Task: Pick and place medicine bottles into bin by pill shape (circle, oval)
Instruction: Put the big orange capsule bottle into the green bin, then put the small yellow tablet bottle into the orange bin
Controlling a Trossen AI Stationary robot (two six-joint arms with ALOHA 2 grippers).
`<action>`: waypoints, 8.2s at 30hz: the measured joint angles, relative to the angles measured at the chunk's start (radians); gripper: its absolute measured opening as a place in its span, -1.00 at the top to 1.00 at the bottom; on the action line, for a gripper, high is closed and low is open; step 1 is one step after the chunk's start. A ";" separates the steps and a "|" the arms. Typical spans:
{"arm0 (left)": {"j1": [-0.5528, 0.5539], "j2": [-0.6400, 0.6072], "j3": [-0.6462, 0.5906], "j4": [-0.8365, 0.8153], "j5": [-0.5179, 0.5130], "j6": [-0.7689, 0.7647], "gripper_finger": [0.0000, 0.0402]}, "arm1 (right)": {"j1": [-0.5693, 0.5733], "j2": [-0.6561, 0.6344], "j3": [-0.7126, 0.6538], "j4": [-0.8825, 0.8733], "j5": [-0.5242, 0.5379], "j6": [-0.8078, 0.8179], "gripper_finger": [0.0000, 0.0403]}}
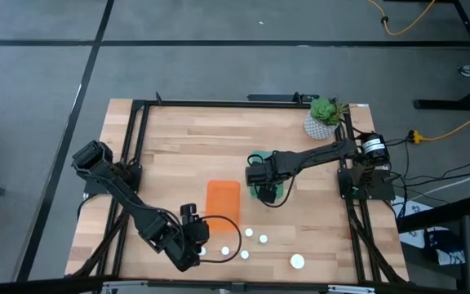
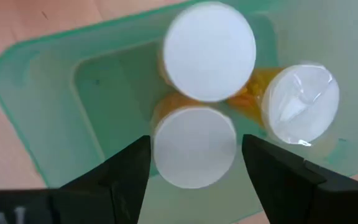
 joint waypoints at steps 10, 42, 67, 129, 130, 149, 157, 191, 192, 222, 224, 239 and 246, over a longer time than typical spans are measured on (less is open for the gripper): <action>0.000 0.000 0.000 0.000 0.000 0.000 -0.05 | 0.000 -0.004 0.022 -0.087 -0.032 0.006 -0.31; 0.001 0.000 0.000 0.005 -0.009 -0.002 -0.05 | 0.685 -0.035 0.317 -0.533 -0.206 0.787 -0.31; 0.005 0.000 0.000 0.010 -0.030 -0.002 -0.05 | 0.873 0.014 0.008 0.122 -0.261 1.022 -0.31; 0.005 0.000 0.000 0.010 -0.030 -0.002 -0.05 | 0.758 0.014 -0.077 0.264 -0.017 0.597 -0.12; 0.005 0.000 0.000 0.010 -0.030 -0.002 -0.05 | 0.751 0.014 -0.076 0.259 -0.033 0.587 -0.11; 0.005 0.000 0.000 0.009 -0.029 -0.002 -0.05 | 0.588 0.013 0.339 -0.332 0.153 0.254 -0.03; 0.005 0.000 0.000 0.010 -0.029 -0.002 -0.05 | 0.459 0.013 0.402 -0.360 0.211 0.075 -0.08; 0.002 0.000 0.000 0.008 -0.029 0.000 -0.05 | 0.238 -0.385 -0.137 0.212 0.018 -0.026 -0.07; 0.002 0.000 0.000 0.008 -0.029 0.000 -0.05 | 0.235 -0.386 -0.149 0.232 0.017 -0.026 -0.07; 0.005 0.000 0.000 0.008 -0.029 0.000 -0.05 | 0.055 -0.132 -0.169 0.325 -0.052 -0.163 -0.07; 0.005 0.000 0.000 0.008 -0.029 0.000 -0.05 | 0.050 -0.120 -0.169 0.325 -0.053 -0.163 -0.07; 0.005 0.000 0.000 0.007 -0.029 0.000 -0.05 | 0.046 -0.105 -0.169 0.327 -0.080 -0.131 -0.24; 0.005 0.000 0.000 0.007 -0.029 0.000 -0.05 | 0.046 -0.105 -0.117 0.310 -0.112 -0.158 -0.26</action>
